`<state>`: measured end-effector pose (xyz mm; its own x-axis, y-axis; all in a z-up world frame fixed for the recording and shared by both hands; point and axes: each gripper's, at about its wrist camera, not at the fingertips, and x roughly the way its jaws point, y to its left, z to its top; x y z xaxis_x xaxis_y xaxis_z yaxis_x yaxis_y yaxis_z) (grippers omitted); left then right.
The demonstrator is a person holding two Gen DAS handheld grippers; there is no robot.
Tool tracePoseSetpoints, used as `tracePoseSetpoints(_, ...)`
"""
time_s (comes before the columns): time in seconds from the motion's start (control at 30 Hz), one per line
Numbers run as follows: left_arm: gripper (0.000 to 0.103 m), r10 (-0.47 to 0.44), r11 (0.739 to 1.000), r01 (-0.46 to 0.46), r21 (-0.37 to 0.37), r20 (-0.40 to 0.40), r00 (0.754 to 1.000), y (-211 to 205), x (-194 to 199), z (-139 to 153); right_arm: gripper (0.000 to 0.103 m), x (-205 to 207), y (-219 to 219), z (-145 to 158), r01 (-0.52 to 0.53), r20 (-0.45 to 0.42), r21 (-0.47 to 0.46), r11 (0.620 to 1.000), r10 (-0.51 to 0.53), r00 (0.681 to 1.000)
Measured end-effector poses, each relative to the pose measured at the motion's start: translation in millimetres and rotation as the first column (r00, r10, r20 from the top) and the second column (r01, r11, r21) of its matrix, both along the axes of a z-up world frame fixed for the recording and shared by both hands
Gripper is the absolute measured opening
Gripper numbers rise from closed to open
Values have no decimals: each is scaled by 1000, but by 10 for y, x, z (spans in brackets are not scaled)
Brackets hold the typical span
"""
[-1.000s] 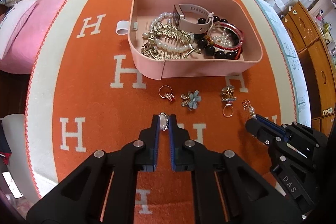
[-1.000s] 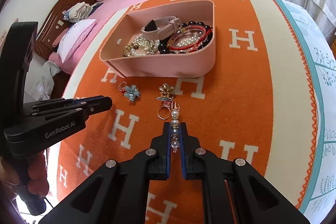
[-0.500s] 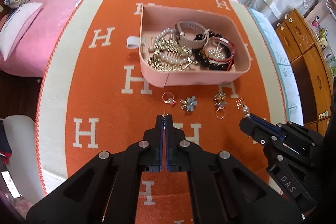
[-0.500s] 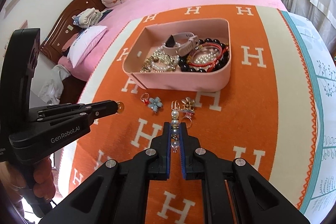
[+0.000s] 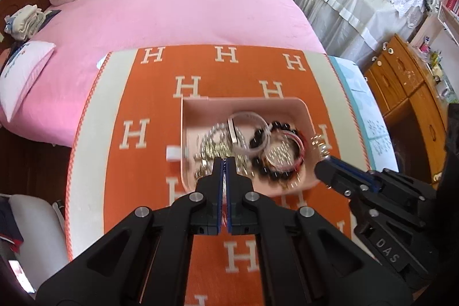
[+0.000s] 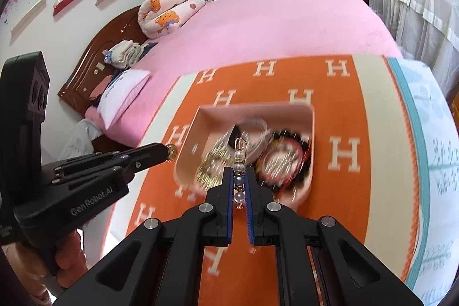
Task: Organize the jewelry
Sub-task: 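Carry the pendant and pearl pin into the pink box and open both grippers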
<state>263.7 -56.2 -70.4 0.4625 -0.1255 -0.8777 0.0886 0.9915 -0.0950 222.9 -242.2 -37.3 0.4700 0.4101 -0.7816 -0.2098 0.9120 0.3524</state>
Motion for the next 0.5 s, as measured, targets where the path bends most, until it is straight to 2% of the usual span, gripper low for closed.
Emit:
tracePoseSetpoints(0.17, 0, 14, 999, -13, 33, -25, 1000, -54, 228, -188, 7, 340, -3, -61, 18, -13, -31, 999, -19, 1000)
tracePoseSetpoints(0.27, 1, 24, 999, -21, 36, -77, 997, -75, 300, -335, 8, 503, 21, -174, 6, -52, -69, 998, -10, 999)
tracePoseSetpoints(0.33, 10, 29, 999, -26, 28, -100, 995, -70, 307, -399, 13, 552, 24, -252, 2, -80, -75, 997, -8, 997)
tracePoseSetpoints(0.37, 24, 30, 999, -28, 23, -102, 994, -64, 295, -414, 18, 556, 18, -270, 2, -84, -73, 997, -8, 996)
tracePoseSetpoints(0.4, 44, 31, 999, -29, 20, -98, 995, -54, 270, -424, 26, 551, 18, -279, 2, -82, -74, 997, -8, 997)
tracePoseSetpoints(0.47, 53, 38, 999, -36, 26, -75, 996, -37, 213, -409, 32, 496, 19, -289, 6, -70, -78, 997, -12, 997)
tracePoseSetpoints(0.5, 53, 38, 999, -36, 31, -63, 997, -25, 174, -394, 32, 477, 17, -283, 7, -63, -80, 997, -13, 998)
